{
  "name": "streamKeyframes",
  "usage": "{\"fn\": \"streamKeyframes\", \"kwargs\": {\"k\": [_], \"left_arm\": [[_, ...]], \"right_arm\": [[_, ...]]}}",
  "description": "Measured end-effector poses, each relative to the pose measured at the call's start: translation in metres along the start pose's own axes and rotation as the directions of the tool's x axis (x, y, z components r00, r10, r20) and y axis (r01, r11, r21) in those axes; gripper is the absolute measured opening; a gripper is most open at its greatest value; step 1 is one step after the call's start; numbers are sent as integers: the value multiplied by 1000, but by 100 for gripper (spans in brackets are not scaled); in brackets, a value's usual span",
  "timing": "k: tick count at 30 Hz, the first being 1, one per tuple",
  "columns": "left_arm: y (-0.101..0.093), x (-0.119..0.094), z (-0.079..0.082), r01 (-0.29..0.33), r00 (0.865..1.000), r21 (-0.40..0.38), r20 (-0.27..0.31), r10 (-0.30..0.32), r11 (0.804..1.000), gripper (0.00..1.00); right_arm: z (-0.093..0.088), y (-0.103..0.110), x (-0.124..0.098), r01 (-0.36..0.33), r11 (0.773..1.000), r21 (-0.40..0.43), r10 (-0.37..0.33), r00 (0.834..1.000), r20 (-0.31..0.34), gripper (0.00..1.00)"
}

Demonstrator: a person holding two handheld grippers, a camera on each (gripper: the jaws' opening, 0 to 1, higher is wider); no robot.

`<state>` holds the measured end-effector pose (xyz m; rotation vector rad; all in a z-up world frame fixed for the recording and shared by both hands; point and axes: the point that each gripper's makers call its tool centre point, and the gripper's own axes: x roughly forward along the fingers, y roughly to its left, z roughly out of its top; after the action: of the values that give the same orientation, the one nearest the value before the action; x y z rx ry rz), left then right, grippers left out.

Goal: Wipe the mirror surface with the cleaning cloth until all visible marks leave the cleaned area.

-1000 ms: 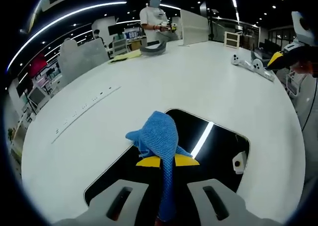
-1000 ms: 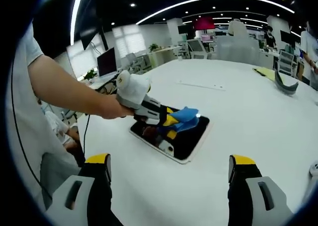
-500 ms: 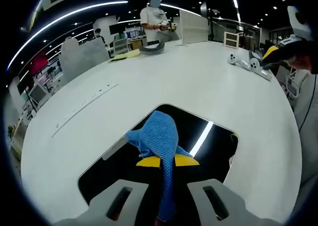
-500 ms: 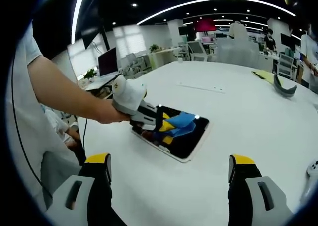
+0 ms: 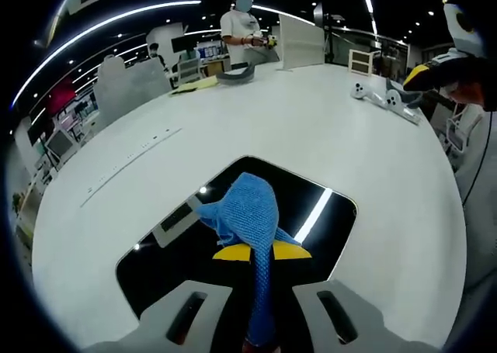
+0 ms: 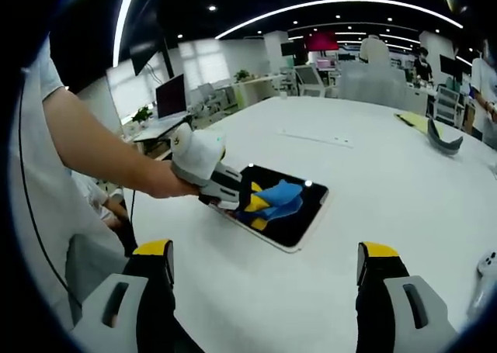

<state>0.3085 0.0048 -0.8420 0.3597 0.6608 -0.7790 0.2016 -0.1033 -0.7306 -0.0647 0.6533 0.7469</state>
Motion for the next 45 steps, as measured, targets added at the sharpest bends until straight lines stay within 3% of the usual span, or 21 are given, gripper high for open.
{"fn": "streamKeyframes", "kwargs": {"k": [25,45], "left_arm": [[-19,-12,-9,11,1000,-6,1,-11,1000,4],[-21,-14,-11,12,1000,-11,5,-12,1000,4]], "right_arm": [[-2,9,-6,4,1000,-5,-4,1000,-2,98],[-4,10,-8,9,1000,5,-9,1000,3,97]]}}
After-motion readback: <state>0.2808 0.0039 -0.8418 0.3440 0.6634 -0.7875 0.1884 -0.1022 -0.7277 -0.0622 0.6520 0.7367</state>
